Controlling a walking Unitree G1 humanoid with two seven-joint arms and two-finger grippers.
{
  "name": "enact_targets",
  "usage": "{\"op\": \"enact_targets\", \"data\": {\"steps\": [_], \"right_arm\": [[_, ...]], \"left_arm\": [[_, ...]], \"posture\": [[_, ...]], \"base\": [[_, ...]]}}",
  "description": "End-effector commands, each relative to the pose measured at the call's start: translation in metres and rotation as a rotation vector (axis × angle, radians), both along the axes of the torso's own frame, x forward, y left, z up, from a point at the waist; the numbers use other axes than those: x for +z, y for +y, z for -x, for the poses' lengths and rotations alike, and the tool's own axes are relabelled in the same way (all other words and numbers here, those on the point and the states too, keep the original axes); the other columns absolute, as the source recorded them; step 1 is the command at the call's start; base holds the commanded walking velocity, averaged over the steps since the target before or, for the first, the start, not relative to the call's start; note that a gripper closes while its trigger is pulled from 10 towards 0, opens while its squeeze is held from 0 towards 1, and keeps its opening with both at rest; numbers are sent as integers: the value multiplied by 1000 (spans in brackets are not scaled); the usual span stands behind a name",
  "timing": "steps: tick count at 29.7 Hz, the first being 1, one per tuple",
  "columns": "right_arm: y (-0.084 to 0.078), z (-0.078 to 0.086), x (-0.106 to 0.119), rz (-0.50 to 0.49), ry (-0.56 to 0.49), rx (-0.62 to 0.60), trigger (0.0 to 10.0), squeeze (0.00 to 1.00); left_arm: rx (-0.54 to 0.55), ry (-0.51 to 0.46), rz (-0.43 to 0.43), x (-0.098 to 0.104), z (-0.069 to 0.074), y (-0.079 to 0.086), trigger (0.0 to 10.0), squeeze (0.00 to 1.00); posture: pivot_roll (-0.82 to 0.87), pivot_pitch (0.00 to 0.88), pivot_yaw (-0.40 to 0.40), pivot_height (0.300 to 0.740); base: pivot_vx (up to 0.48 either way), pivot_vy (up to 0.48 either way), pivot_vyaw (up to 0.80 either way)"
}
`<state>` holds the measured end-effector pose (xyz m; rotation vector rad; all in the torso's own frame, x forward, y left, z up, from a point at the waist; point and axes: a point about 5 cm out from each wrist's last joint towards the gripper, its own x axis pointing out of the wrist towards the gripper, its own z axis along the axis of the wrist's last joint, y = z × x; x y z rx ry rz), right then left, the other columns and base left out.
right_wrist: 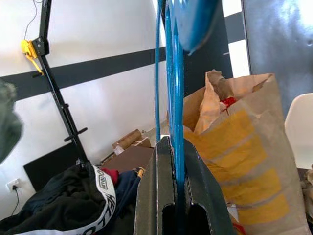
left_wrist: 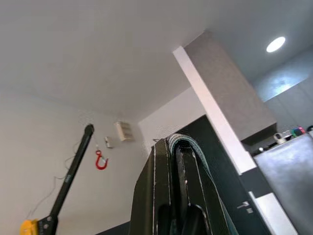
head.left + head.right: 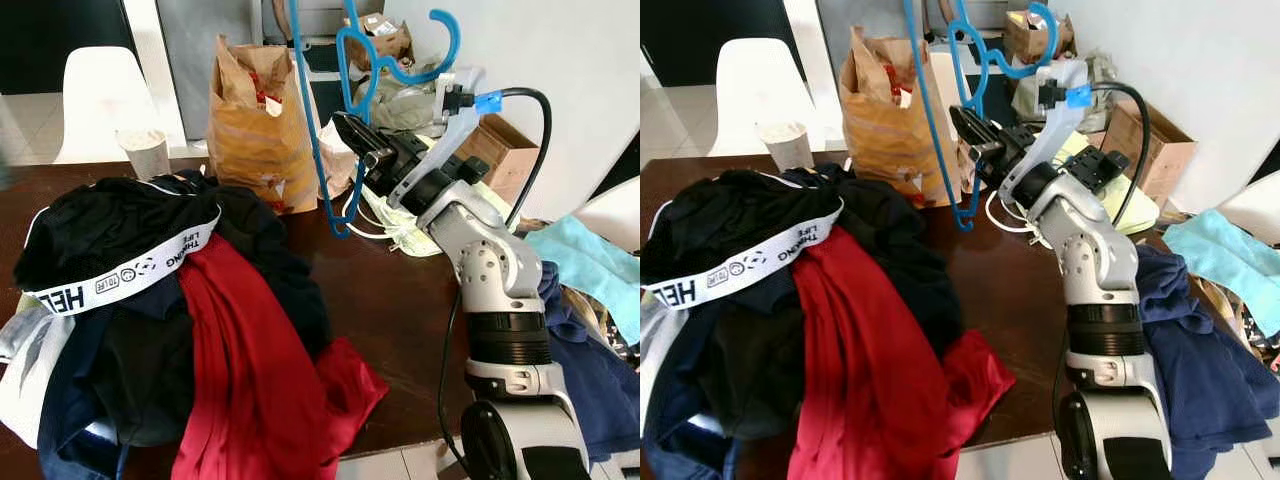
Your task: Hang hanger
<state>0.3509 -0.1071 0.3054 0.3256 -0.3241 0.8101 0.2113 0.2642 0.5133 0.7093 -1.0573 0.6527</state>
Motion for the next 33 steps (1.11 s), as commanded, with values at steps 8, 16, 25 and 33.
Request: {"op": "enact_targets", "data": {"steps": [8, 16, 25, 33], "right_arm": [[1, 3, 3, -3, -18, 19, 10000, 0], [2, 4, 3, -1, -21, 27, 10000, 0], [4, 5, 2, 5, -21, 28, 10000, 0], [4, 5, 3, 4, -24, 30, 10000, 0]], "left_arm": [[67, -54, -53, 3, 0, -1, 10000, 0], [60, -21, -55, -2, -7, -3, 10000, 0], [54, 39, -87, -11, -18, -6, 10000, 0], [54, 47, -87, -11, -20, -5, 10000, 0]], "posture": [[46, 64, -7, 740], [47, 65, -7, 740], [47, 67, -7, 740], [48, 67, -6, 740]], "base": [[0, 0, 0], [0, 0, 0], [0, 0, 0], [0, 0, 0]]}}
